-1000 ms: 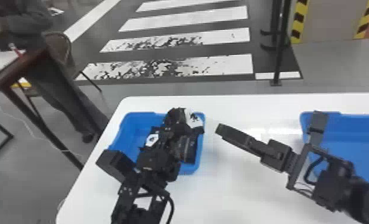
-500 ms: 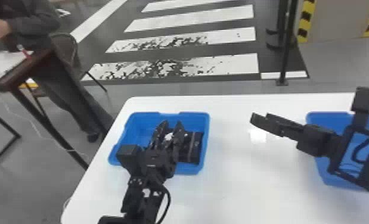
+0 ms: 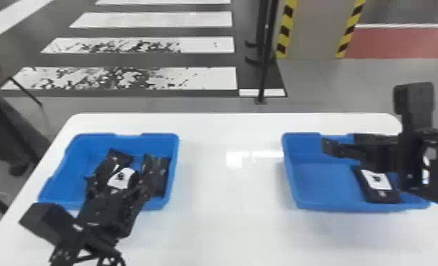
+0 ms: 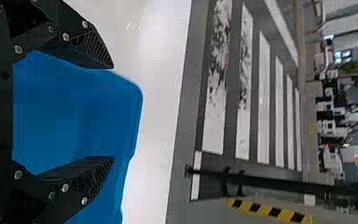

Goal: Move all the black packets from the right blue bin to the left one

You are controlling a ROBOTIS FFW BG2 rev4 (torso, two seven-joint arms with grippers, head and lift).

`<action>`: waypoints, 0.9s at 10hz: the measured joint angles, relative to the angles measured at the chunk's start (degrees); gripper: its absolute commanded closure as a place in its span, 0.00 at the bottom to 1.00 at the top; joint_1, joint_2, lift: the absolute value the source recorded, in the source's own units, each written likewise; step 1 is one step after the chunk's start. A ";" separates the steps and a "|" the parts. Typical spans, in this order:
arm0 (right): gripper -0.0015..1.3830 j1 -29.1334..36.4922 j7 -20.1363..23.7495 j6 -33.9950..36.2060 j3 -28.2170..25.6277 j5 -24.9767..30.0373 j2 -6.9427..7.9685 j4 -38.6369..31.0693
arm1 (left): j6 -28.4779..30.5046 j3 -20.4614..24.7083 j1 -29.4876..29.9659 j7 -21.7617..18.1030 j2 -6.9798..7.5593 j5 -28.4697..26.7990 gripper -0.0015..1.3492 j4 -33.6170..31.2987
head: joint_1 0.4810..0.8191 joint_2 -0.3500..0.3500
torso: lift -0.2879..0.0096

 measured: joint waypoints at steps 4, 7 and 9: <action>0.26 -4.37 -5.06 15.77 -1.48 4.94 0.33 4.55 | -0.48 -1.15 3.04 -0.03 -0.03 1.95 0.16 -3.75 | 0.63 0.30 | 0.50; 0.26 -10.70 -6.62 20.14 -0.40 6.91 0.32 14.52 | -0.11 -1.01 3.21 -0.03 -0.13 1.00 0.16 -3.78 | 0.63 0.25 | 0.50; 0.26 -13.56 -8.03 20.43 0.53 7.84 0.30 19.25 | -0.05 -0.92 3.26 -0.03 -0.14 -0.03 0.16 -3.78 | 0.63 0.23 | 0.50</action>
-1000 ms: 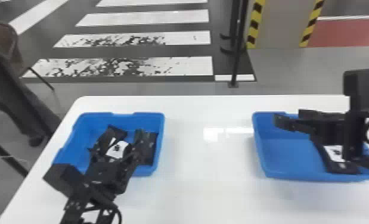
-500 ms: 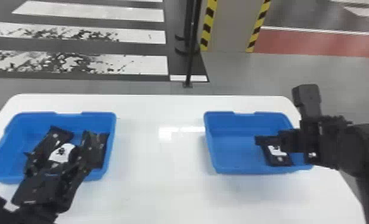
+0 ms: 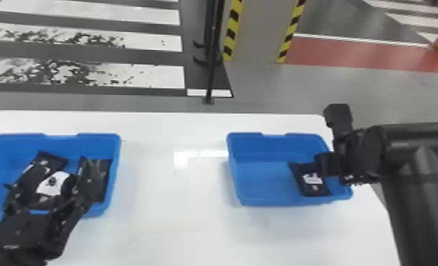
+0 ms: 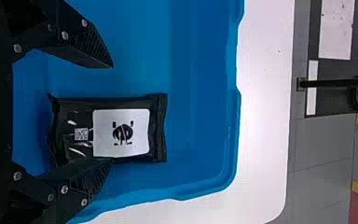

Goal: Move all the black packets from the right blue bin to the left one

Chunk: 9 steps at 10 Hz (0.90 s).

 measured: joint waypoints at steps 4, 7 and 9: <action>0.26 -1.22 -2.14 0.02 1.06 0.50 0.00 1.52 | -0.54 0.18 0.16 0.00 -0.07 -0.04 0.16 0.00 | 0.63 0.22 | 0.50; 0.26 -0.96 -4.08 0.02 1.62 0.48 0.00 1.31 | -0.89 0.14 0.16 -0.09 -0.07 0.03 0.16 0.00 | 0.63 0.22 | 0.50; 0.26 -0.80 -4.38 0.02 1.33 0.53 0.00 3.15 | -1.03 0.14 0.26 -0.09 -0.07 0.07 0.16 0.00 | 0.63 0.21 | 0.50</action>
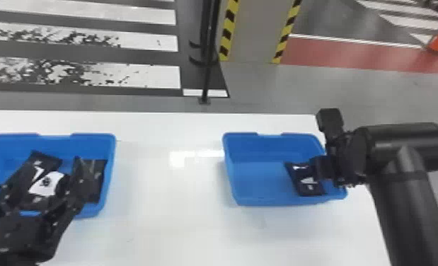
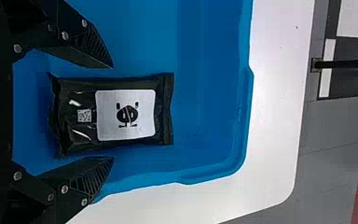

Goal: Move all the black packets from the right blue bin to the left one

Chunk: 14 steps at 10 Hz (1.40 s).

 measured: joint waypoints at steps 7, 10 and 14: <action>0.84 1.54 -1.80 0.00 -2.55 -2.08 0.35 2.15 | -0.42 0.00 0.07 -0.09 0.00 0.32 0.16 0.29 | 0.63 0.18 | 0.50; 0.87 5.24 -1.99 -1.12 -4.23 -4.07 1.00 -1.49 | -0.61 0.21 0.31 -0.09 0.00 0.74 0.16 0.44 | 0.63 0.20 | 0.50; 0.88 10.87 -2.34 -11.76 -5.41 -6.27 1.62 -6.14 | -1.72 0.56 0.66 -0.09 -0.17 1.34 0.17 0.95 | 0.63 0.23 | 0.50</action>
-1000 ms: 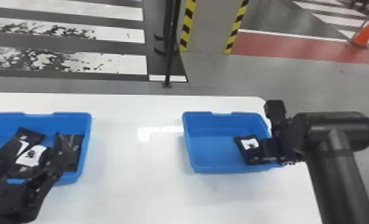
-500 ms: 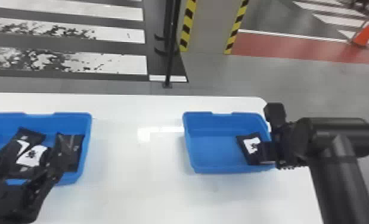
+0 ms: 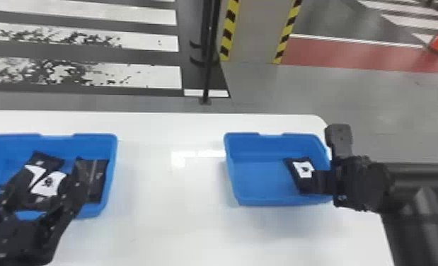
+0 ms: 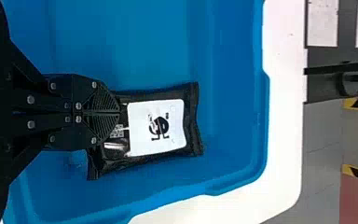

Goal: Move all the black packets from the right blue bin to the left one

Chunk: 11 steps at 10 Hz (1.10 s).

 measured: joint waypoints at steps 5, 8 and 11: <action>0.00 0.11 0.36 -0.28 1.12 0.32 0.48 -6.10 | -0.67 -0.12 -0.07 0.00 -0.09 0.11 0.17 0.18 | 0.63 0.27 | 0.50; 0.07 -2.78 1.00 1.16 1.67 1.20 0.24 -1.17 | -0.67 -0.21 -0.10 0.00 -0.01 0.33 0.17 0.18 | 0.63 0.26 | 0.50; 0.07 -5.76 1.01 0.96 1.60 1.96 0.13 6.54 | -0.70 -0.22 -0.06 0.00 -0.08 0.47 0.17 0.27 | 0.63 0.24 | 0.50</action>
